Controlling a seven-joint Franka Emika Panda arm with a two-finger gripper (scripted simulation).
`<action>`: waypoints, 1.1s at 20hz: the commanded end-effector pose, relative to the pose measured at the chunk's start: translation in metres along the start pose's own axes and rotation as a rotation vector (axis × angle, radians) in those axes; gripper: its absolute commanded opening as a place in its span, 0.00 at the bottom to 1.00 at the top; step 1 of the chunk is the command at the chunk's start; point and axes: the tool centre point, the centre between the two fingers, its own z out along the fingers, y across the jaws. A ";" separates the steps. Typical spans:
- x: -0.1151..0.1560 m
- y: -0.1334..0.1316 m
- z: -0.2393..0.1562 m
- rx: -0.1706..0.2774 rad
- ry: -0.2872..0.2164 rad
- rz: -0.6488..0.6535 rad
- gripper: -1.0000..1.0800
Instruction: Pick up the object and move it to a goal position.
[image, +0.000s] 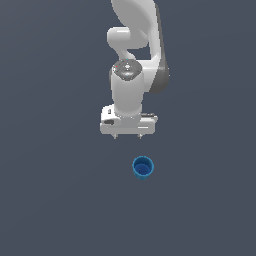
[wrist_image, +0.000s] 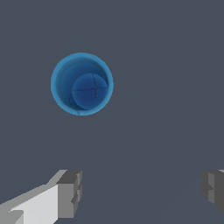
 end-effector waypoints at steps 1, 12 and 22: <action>0.000 0.000 0.000 0.000 0.000 0.000 0.62; 0.001 -0.003 0.002 0.005 -0.002 -0.013 0.62; 0.011 -0.008 0.008 0.021 0.004 -0.104 0.62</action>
